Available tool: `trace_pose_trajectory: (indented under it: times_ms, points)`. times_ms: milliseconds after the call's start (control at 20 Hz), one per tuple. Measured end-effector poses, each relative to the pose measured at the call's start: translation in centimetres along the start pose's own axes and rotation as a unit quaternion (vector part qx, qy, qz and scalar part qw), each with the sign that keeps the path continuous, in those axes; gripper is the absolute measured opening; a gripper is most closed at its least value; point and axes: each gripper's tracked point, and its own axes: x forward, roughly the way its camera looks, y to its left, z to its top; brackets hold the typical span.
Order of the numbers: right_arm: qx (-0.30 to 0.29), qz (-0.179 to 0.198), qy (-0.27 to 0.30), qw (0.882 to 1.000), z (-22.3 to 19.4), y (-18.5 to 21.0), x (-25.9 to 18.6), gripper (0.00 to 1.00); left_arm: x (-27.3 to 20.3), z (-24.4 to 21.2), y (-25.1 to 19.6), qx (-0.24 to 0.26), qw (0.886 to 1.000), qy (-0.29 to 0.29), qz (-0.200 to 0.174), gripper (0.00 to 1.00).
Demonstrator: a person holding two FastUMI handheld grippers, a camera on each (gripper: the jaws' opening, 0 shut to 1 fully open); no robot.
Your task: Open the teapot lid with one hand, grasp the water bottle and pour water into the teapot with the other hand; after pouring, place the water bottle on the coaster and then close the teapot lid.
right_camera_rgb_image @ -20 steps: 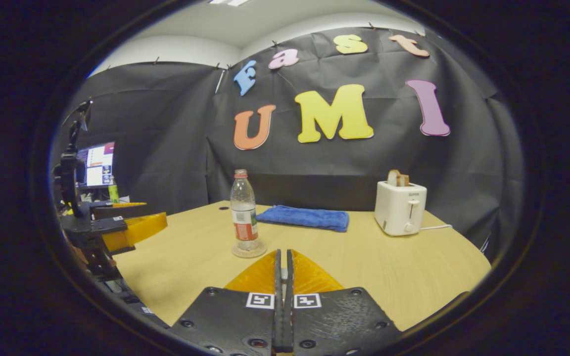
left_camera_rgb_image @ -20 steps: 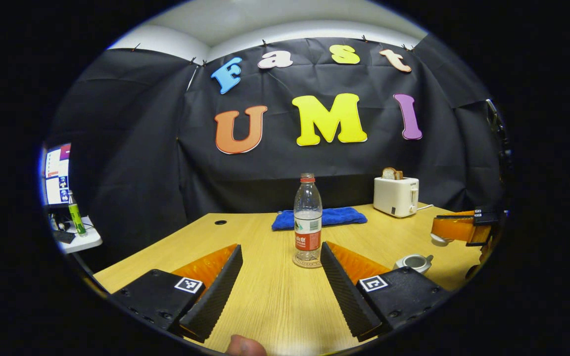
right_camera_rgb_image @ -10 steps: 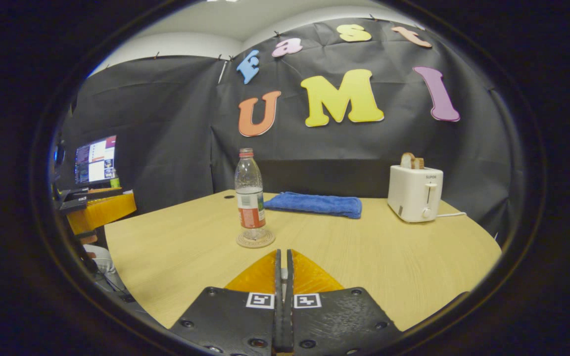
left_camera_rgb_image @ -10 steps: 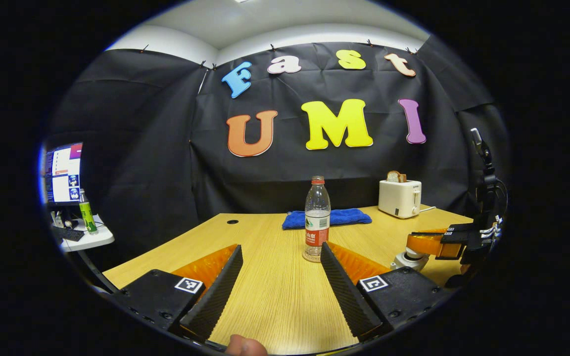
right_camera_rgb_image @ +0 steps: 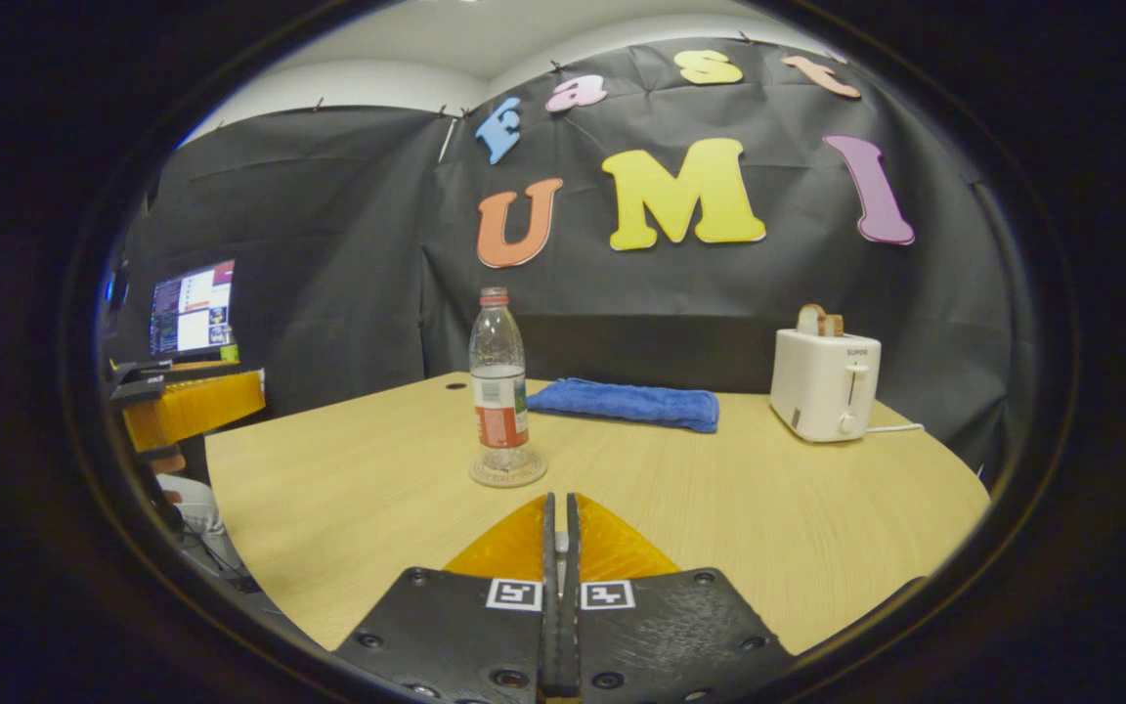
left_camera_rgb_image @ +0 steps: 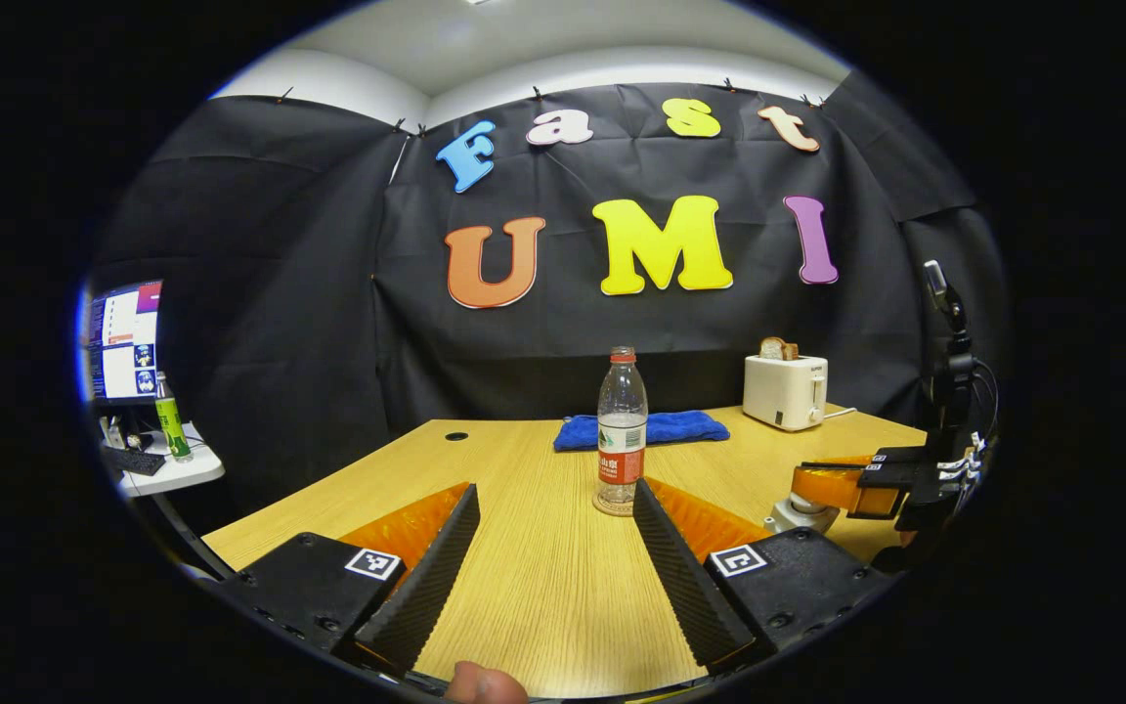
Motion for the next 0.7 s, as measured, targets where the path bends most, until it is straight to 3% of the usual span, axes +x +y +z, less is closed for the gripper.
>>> trace_pose_trajectory:
  times_ms: [250, 450, 550, 650, 700]
  points:
    - [-0.011, -0.002, -0.006, 1.0, -0.5, 0.2, 0.1, 0.0, -0.2, 0.3, 0.0, -0.005, 1.0, -0.003, 0.003, 0.99]
    - [-0.02, -0.008, -0.019, 1.0, -0.1, 0.1, -0.2, 0.09, -0.2, 0.7, -0.3, -0.013, 1.0, -0.001, 0.011, 0.99]
    - [-0.013, -0.018, -0.029, 0.999, 0.7, -0.2, -0.9, 0.35, -0.2, 1.3, -0.6, -0.017, 1.0, -0.006, 0.012, 0.99]
    - [-0.004, -0.036, -0.054, 0.998, 2.6, -0.9, -2.3, 0.77, 0.0, 2.0, -1.5, -0.023, 1.0, -0.006, 0.012, 0.99]
    - [0.002, -0.053, -0.068, 0.996, 3.6, -1.8, -2.9, 0.94, 0.1, 2.3, -2.0, -0.028, 1.0, -0.006, 0.013, 0.99]
